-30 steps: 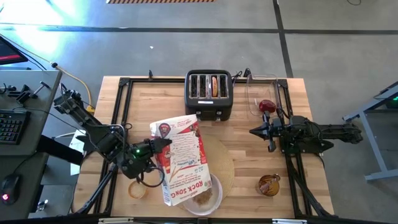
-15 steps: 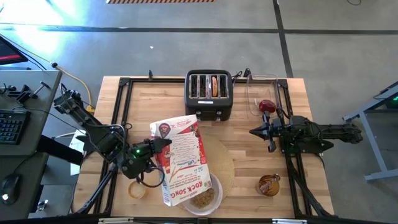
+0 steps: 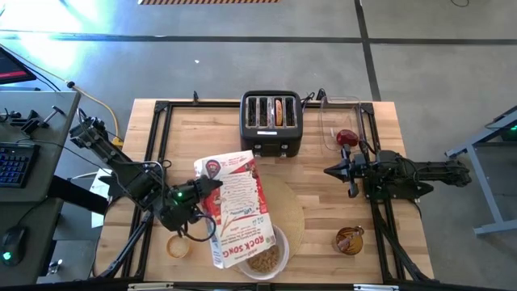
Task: Arrange a breakfast setting
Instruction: Pour the cereal from the white cereal box into the white bowl
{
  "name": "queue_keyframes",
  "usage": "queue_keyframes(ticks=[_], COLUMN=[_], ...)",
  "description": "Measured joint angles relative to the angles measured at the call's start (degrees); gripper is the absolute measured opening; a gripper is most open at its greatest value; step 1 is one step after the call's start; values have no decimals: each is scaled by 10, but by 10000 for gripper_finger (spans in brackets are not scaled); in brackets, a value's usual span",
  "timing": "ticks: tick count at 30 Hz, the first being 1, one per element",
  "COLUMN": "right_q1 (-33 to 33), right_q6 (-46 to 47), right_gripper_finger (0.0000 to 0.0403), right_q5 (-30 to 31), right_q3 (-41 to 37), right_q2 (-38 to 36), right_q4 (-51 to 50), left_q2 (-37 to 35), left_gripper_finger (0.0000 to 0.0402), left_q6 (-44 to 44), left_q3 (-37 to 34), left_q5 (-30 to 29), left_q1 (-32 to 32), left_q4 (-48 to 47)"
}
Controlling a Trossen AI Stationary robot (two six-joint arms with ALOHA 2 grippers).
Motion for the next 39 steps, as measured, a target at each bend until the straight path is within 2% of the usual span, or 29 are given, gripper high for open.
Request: queue_keyframes(ticks=[5, 10, 31, 39], right_q1=[0, 0, 0, 0], right_q6=[0, 0, 0, 0], right_gripper_finger=[0, 0, 0, 0], right_q5=[0, 0, 2, -1], right_q3=[0, 0, 0, 0], right_q2=[0, 0, 0, 0], right_q4=[0, 0, 0, 0], left_q2=[0, 0, 0, 0], left_gripper_finger=[145, 143, 143, 143], left_q6=[39, 22, -149, -242], left_q3=[0, 0, 0, 0], left_q5=[4, 1, 13, 50], left_q1=[0, 0, 0, 0], left_q4=[21, 19, -68, -96])
